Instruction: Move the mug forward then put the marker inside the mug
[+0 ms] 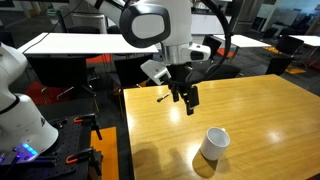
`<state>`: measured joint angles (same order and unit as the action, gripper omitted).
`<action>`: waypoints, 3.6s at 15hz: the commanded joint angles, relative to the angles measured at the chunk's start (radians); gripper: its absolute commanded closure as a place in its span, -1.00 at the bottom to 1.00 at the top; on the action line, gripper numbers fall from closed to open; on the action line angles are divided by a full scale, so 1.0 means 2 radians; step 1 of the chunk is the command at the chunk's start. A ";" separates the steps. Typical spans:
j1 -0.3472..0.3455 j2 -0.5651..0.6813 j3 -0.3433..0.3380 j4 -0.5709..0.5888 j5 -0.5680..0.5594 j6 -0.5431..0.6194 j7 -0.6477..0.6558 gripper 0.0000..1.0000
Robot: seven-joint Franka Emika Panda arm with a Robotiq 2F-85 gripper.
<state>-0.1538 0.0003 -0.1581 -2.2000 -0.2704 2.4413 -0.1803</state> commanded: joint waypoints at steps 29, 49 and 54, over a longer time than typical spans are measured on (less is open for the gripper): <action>-0.039 0.168 0.018 0.159 0.140 0.020 -0.093 -1.00; -0.079 0.272 0.067 0.254 0.147 0.004 -0.148 -1.00; -0.094 0.287 0.080 0.268 0.154 -0.002 -0.172 -1.00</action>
<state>-0.3116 0.5499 -0.0254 -1.7108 0.0015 2.4769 -0.4664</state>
